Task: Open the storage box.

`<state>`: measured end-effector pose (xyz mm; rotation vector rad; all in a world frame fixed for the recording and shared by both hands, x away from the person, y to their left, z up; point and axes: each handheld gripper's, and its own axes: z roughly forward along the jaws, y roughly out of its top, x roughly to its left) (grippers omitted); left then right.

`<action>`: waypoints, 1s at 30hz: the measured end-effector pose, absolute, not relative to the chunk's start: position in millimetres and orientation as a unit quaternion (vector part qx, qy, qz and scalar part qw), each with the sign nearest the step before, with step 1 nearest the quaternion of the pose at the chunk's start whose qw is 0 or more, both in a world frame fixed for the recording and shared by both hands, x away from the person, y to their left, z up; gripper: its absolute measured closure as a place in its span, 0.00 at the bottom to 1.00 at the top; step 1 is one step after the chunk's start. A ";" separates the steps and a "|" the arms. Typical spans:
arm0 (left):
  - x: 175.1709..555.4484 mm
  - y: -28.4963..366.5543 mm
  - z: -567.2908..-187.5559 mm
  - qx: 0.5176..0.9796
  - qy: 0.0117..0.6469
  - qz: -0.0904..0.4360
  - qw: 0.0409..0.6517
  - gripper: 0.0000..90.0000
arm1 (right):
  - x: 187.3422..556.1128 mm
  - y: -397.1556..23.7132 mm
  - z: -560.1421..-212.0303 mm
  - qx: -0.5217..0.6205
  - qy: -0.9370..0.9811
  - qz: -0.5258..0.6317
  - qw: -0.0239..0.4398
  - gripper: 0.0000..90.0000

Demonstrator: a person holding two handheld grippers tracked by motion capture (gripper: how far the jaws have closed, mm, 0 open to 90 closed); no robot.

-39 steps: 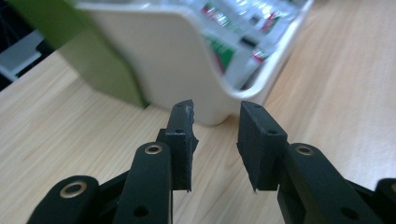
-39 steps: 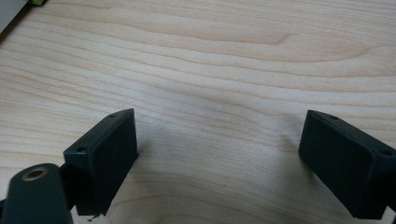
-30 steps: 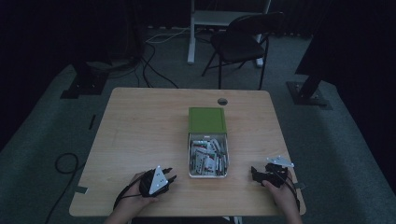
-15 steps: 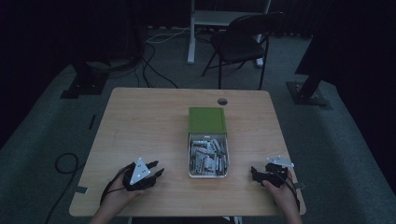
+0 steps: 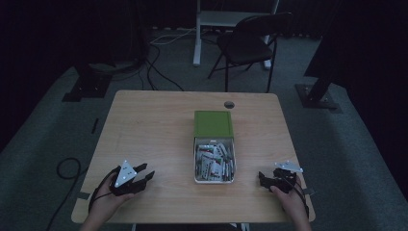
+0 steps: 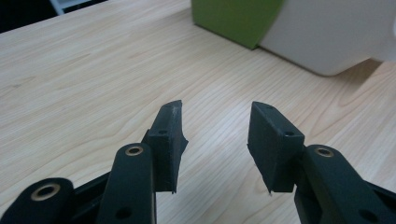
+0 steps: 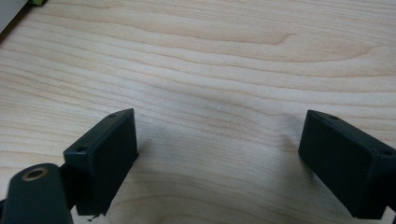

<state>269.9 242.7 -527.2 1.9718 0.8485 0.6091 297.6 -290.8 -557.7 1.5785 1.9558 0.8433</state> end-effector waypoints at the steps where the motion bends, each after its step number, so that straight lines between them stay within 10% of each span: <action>1: 270.0 245.2 -528.1 0.791 0.347 0.243 0.442 0.57 | 297.6 -290.8 -557.7 0.578 0.716 0.309 0.243 0.12; 30: 257.7 304.0 -537.0 0.723 0.501 0.250 0.404 0.16 | 297.6 -290.8 -557.7 0.578 0.716 0.309 0.243 0.12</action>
